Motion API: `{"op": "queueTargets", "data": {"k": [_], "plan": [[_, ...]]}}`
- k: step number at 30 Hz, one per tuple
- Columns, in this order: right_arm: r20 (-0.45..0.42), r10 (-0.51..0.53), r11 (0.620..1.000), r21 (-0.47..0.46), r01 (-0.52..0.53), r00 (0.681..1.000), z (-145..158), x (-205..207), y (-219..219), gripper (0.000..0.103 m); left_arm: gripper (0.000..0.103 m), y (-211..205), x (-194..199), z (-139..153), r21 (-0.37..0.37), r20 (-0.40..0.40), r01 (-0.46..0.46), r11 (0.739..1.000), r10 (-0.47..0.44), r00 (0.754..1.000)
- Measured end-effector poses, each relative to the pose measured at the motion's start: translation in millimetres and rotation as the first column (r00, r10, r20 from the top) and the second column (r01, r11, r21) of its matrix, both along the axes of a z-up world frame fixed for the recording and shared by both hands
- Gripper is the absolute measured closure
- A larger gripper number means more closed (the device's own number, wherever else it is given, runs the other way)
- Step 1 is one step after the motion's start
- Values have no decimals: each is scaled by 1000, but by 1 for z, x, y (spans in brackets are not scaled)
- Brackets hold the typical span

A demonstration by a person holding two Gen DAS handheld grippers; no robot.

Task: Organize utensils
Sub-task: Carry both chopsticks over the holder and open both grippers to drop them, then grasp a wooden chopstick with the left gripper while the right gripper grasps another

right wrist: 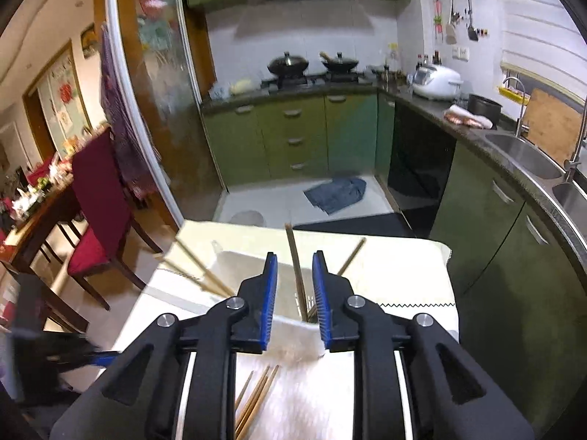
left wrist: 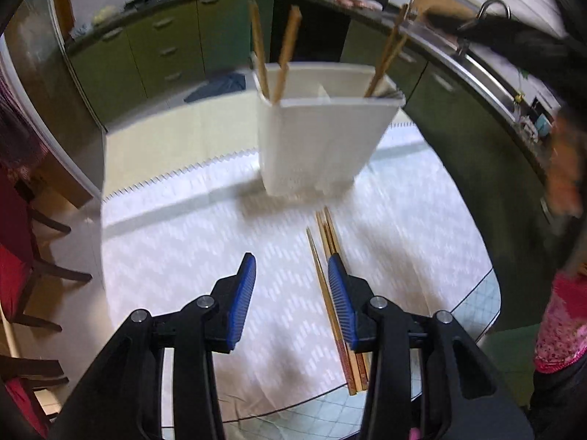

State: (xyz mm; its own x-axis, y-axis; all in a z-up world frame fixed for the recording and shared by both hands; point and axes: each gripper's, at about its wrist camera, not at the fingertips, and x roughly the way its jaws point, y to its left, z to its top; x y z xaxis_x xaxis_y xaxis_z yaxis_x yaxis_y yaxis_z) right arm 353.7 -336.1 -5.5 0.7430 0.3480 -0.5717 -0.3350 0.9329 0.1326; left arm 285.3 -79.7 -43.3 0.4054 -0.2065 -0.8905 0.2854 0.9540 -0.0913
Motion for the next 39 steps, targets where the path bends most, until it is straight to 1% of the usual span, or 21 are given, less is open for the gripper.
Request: {"op": "queueTargets", "data": {"k": [1, 2, 4, 5, 7, 10, 13, 15, 20, 24, 28, 30, 31, 33, 35, 39], "plan": [[8, 4, 1000, 10, -4, 1000, 3, -12, -4, 73, 63, -3, 3, -6, 5, -11, 3, 1000, -3, 1000], [21, 10, 1000, 25, -11, 1000, 4, -28, -14, 69, 63, -7, 5, -11, 13, -22, 5, 1000, -5, 1000], [25, 17, 999, 28, -17, 1000, 3, -51, -27, 69, 63, -17, 11, -27, 30, -57, 14, 999, -13, 998], [19, 16, 999, 29, -16, 1000, -3, -63, -36, 69, 63, -20, 14, -35, 33, -80, 13, 999, -10, 997], [-3, 11, 1000, 28, -11, 1000, -15, -82, -51, 69, 63, -27, 22, -57, 32, -145, 1, 999, 3, 989], [-58, -11, 999, 44, 14, 998, -41, -106, -81, 69, 63, -34, 31, -82, 36, -211, -19, 999, 26, 977], [-88, -33, 997, 73, 40, 996, -57, -121, -106, 69, 63, -41, 35, -96, 76, -218, -28, 997, 44, 975], [-113, -50, 995, 86, 60, 992, -69, -130, -123, 69, 64, -43, 37, -103, 108, -221, -51, 993, 74, 972], [-149, -53, 992, 107, 70, 987, -86, -137, -140, 69, 64, -53, 37, -115, 105, -264, -53, 993, 79, 961], [-174, -20, 991, 126, 43, 985, -91, -130, -131, 69, 64, -62, 35, -123, 144, -269, -40, 989, 78, 960], [-189, 9, 992, 124, 14, 982, -92, -123, -114, 69, 69, -68, 32, -131, 168, -279, -32, 985, 79, 957], [-199, 22, 993, 118, 2, 980, -95, -120, -105, 65, 74, -69, 31, -136, 176, -283, -30, 984, 79, 956], [-205, 27, 993, 115, -4, 978, -96, -119, -100, 63, 78, -68, 30, -137, 178, -281, -29, 984, 79, 956], [-221, 34, 995, 97, -13, 975, -101, -115, -89, 63, 86, -68, 28, -138, 178, -277, -29, 984, 78, 958], [-248, 37, 997, 73, -19, 968, -109, -110, -75, 63, 92, -66, 28, -139, 179, -272, -27, 983, 76, 959], [-328, 41, 999, 25, -34, 944, -134, -91, -44, 63, 93, -55, 22, -141, 188, -273, -19, 982, 71, 959]]}}
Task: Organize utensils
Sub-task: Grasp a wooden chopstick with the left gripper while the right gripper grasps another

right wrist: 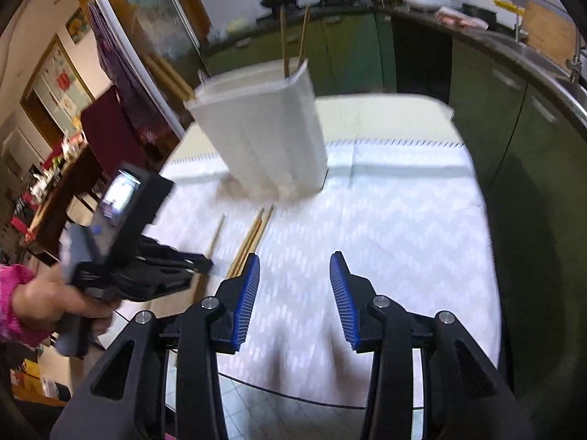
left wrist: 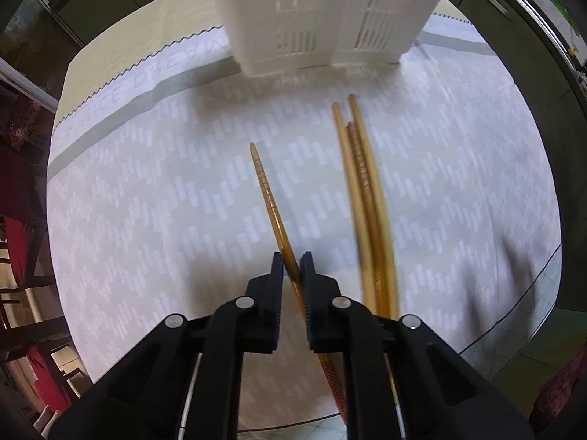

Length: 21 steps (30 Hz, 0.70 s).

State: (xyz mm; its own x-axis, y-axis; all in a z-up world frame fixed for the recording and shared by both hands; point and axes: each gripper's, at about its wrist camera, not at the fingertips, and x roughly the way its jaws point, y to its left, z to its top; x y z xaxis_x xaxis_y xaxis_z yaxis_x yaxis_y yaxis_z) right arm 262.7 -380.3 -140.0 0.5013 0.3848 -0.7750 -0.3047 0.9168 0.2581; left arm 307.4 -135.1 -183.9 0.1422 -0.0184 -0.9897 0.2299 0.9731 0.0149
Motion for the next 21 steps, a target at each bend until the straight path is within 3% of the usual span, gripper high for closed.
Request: {"op": "queueTargets", "data": {"k": [6, 10, 21], "plan": [[-148, 38, 995, -83, -51, 988, -53, 32, 53, 64, 93, 28, -8, -3, -2, -14, -22, 1000, 22, 1000], [-213, 31, 990, -129, -59, 977, -80, 49, 85, 71, 93, 43, -12, -2, -15, -12, -24, 1000, 24, 1000], [-233, 3, 981, -189, -49, 972, -92, 67, 122, 75, 93, 76, -5, 4, -44, -11, -7, 999, 7, 1000]]}}
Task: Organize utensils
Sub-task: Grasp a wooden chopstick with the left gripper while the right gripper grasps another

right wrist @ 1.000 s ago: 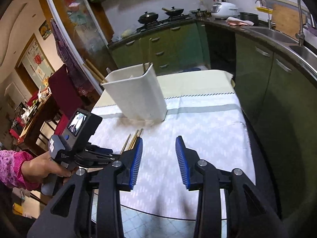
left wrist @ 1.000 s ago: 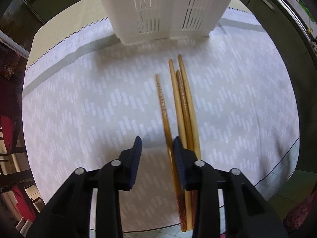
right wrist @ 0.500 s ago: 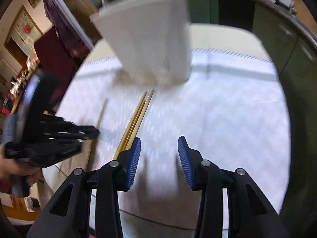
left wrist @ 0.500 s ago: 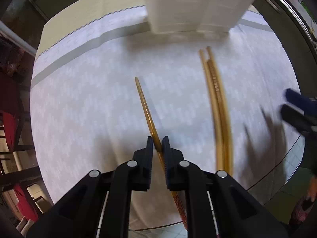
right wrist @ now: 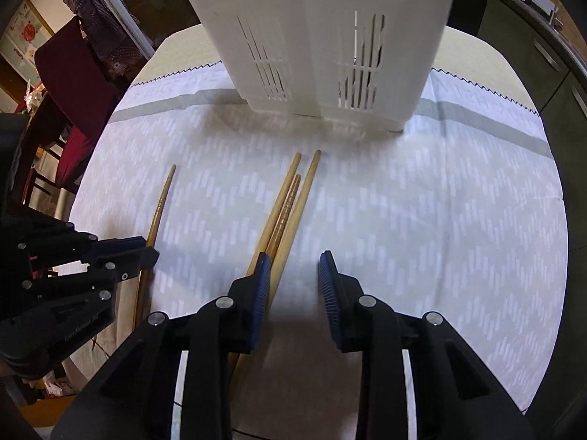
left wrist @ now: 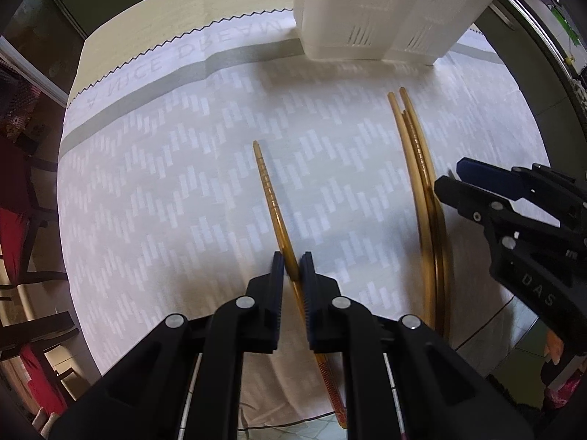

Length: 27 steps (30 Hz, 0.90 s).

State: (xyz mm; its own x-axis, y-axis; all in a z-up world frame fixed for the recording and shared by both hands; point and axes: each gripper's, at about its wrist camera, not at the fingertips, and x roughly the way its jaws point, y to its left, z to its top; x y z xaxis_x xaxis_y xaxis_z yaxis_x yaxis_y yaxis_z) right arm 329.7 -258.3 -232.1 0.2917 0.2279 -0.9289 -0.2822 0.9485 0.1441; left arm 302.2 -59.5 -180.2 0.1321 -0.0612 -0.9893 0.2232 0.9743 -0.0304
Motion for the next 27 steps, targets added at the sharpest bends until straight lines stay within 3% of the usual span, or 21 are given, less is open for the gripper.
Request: {"op": "queueTargets", "data": {"k": [15, 19, 24, 27], "plan": [[-38, 22, 996, -89, -25, 999, -3, 4, 15, 78, 93, 33, -1, 0, 7, -3, -14, 1000, 14, 1000], [-56, 32, 991, -125, -39, 998, -4, 8, 16, 90, 93, 36, -2, 1, 1, -8, -17, 1000, 17, 1000], [-74, 44, 986, -156, -56, 996, -4, 15, 27, 80, 93, 36, 0, 0, 5, -18, -27, 1000, 28, 999], [-87, 62, 984, -159, -75, 994, -5, 20, 35, 89, 93, 39, 2, 0, -2, -32, -36, 999, 36, 999]]}}
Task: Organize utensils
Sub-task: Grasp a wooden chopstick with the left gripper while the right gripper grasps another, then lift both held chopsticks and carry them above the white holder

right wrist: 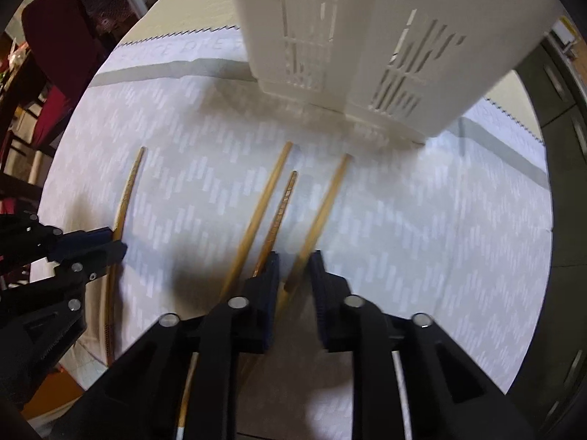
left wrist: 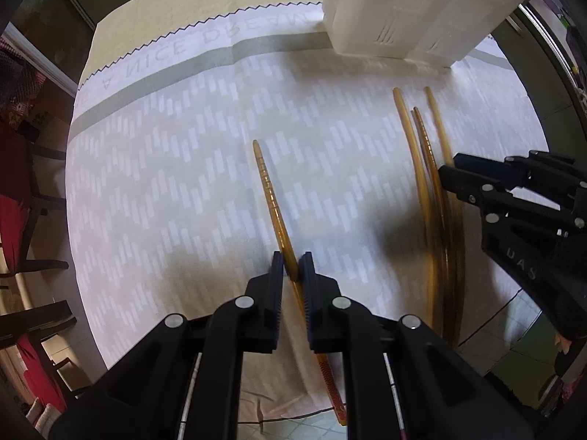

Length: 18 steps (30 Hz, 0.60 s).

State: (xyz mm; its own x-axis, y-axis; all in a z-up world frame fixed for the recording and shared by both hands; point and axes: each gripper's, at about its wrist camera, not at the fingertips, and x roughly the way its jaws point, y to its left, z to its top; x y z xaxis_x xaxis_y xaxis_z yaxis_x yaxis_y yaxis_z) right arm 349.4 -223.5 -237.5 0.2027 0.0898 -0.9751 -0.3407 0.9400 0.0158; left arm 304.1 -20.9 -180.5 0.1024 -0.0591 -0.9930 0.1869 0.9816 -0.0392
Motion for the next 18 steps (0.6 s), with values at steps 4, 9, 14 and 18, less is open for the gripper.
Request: {"op": "queueTargets", "data": {"k": [4, 9, 14, 18], "plan": [[3, -4, 1000, 9, 4, 1000, 0, -3, -10, 96, 93, -11, 6, -1, -15, -12, -11, 1000, 10, 1000], [56, -25, 996, 89, 20, 998, 17, -18, -41, 96, 96, -4, 7, -2, -44, -19, -30, 999, 29, 999], [135, -55, 976, 216, 25, 989, 49, -39, -71, 96, 96, -2, 6, 0, -47, 14, -26, 999, 27, 1000], [196, -77, 956, 293, 17, 978, 72, -60, -94, 96, 97, -6, 2, 20, -57, 61, -9, 998, 13, 998]]}}
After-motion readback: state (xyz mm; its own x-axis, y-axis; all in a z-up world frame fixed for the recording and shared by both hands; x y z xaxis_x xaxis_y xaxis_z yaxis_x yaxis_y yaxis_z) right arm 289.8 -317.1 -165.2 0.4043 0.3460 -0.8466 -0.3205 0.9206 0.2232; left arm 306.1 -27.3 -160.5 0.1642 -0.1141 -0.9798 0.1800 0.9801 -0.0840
